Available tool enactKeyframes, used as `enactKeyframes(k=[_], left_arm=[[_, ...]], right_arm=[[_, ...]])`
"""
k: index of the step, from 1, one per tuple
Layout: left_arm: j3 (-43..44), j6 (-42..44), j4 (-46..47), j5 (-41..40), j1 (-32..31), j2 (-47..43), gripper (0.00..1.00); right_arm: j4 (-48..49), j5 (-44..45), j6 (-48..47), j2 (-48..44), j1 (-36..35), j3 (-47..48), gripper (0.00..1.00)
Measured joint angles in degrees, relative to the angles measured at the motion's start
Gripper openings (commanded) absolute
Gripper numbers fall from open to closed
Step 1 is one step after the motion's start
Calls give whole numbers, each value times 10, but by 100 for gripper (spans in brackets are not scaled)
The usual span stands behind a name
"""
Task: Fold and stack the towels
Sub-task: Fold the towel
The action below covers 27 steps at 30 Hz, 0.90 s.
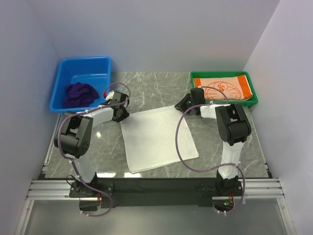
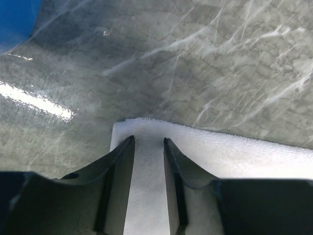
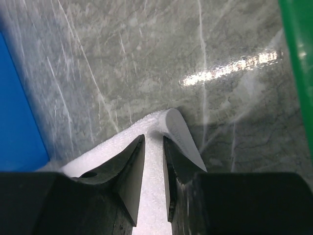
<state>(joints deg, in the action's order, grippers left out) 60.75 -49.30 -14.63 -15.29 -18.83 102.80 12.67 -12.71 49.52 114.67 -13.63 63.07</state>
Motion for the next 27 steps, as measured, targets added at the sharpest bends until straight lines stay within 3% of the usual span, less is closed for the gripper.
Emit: enactKeyframes(k=[12, 18, 25, 27], left_arm=[[21, 6, -4, 4, 0, 13, 44], [34, 22, -22, 19, 1, 9, 62], [61, 72, -76, 17, 2, -66, 99], [65, 92, -77, 13, 3, -106, 99]], right_arm=[[-23, 28, -12, -10, 0, 0, 29], [-66, 43, -92, -35, 1, 1, 29], [-178, 79, -237, -68, -5, 70, 30], [-203, 92, -274, -70, -15, 94, 30]])
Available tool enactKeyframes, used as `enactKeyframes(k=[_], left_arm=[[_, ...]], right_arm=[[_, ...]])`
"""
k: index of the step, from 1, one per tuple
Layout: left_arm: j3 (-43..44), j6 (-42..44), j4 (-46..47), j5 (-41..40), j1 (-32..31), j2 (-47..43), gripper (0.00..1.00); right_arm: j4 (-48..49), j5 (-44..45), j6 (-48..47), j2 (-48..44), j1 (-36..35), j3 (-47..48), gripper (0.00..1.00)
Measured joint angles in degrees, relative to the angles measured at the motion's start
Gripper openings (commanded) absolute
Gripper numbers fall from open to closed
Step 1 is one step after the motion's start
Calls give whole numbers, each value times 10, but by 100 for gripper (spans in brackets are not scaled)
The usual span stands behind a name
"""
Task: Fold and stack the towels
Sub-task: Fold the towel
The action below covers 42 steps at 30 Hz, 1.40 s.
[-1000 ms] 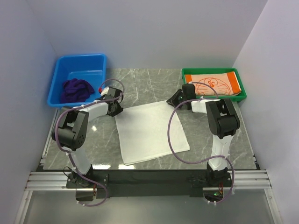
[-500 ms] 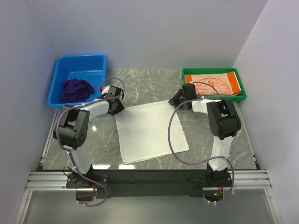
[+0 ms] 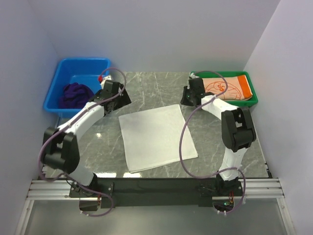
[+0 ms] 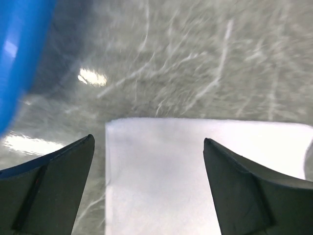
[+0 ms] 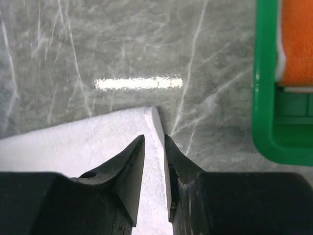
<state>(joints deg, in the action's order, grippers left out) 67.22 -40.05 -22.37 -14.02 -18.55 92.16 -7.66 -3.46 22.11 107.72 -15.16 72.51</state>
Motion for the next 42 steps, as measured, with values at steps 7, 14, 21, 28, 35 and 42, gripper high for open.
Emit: enactKeyframes(k=[7, 14, 21, 28, 35, 42], left_arm=[[0, 58, 5, -1, 2, -94, 100], [0, 94, 0, 55, 2, -60, 99], [31, 156, -57, 77, 2, -41, 98], [57, 218, -74, 83, 2, -35, 97], [38, 243, -76, 89, 2, -34, 98], [31, 245, -75, 86, 2, -34, 98]], right_arm=[[-80, 50, -87, 2, -90, 17, 30], [-115, 62, -103, 24, -116, 17, 30], [-143, 86, -93, 22, -108, -10, 30], [-177, 86, -83, -2, -99, -31, 30], [-245, 36, -170, -8, -64, 45, 54], [-240, -30, -299, 21, -16, 170, 50]])
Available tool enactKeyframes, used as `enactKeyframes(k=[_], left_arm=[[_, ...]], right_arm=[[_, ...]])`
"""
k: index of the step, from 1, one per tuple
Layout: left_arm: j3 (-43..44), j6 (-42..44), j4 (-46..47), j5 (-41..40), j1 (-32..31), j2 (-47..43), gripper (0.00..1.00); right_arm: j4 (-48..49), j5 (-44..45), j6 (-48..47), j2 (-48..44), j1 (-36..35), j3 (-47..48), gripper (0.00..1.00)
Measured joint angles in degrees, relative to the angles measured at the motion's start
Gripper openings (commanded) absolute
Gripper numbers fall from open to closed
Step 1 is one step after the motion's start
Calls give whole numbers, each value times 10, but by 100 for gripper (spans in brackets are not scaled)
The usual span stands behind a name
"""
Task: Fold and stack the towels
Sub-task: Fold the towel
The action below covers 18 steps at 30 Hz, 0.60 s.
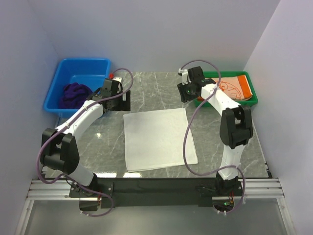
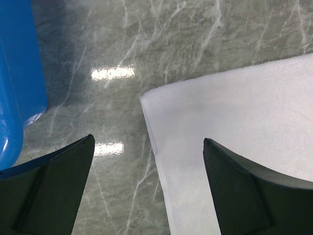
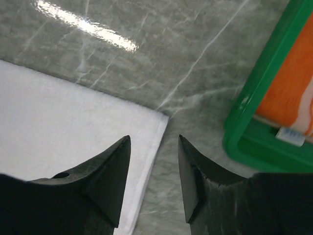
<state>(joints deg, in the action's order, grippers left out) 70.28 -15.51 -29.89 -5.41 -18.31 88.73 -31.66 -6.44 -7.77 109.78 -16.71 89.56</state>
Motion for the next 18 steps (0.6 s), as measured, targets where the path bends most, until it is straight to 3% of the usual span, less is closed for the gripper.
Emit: enactKeyframes(k=[9, 18], left_arm=[[0, 0, 0, 1, 0, 1, 98], [0, 0, -1, 1, 0, 23, 98]], right_arm=[[-92, -65, -167, 144, 17, 110, 50], [-147, -93, -233, 177, 17, 175, 51]])
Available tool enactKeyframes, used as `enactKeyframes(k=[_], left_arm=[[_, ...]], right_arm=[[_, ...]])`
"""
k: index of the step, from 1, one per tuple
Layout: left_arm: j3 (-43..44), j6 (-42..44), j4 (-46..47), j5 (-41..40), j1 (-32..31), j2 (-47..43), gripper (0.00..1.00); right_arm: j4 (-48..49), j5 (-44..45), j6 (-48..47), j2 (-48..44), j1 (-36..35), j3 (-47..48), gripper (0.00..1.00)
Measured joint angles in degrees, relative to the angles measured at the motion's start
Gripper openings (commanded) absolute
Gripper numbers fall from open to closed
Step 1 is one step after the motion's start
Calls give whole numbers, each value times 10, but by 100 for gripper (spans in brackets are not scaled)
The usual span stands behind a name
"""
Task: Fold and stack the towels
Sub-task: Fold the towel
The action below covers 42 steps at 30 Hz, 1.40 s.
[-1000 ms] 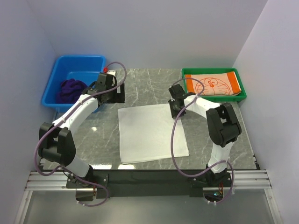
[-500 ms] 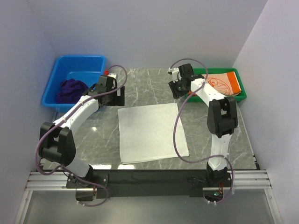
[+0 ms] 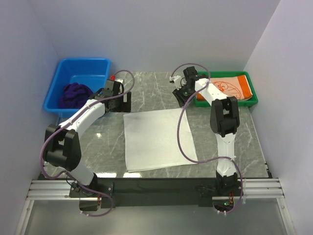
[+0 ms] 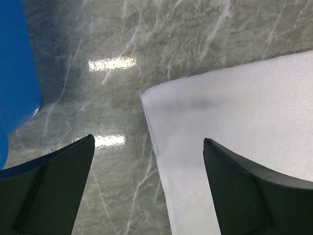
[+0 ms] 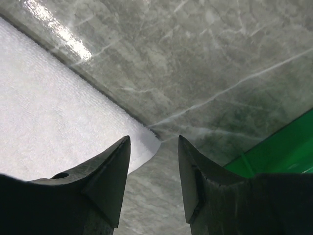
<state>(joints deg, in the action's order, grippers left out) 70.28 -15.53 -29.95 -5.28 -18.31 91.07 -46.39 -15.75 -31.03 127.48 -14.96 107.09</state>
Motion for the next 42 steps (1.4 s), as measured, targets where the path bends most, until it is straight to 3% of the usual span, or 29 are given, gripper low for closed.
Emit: enactKeyframes(k=[18, 20, 24, 28, 33, 38, 42], left_arm=[[0, -1, -8, -7, 0, 31, 96], [0, -2, -8, -7, 0, 37, 94], [14, -2, -15, -7, 0, 64, 93], [63, -2, -31, -11, 0, 130, 91], [119, -1, -58, -12, 0, 190, 86], [165, 19, -72, -12, 0, 219, 65], [173, 39, -78, 0, 4, 239, 62]], right_arm=[[-51, -8, -32, 48, 0, 29, 45], [-57, -8, -32, 49, 0, 32, 40], [-61, -7, -31, 50, 0, 32, 19], [-61, -7, -30, 50, 0, 31, 5], [-60, -6, -29, 50, 0, 30, 0], [-52, -7, -29, 46, 0, 22, 0], [-41, -7, -29, 39, 0, 10, 0]])
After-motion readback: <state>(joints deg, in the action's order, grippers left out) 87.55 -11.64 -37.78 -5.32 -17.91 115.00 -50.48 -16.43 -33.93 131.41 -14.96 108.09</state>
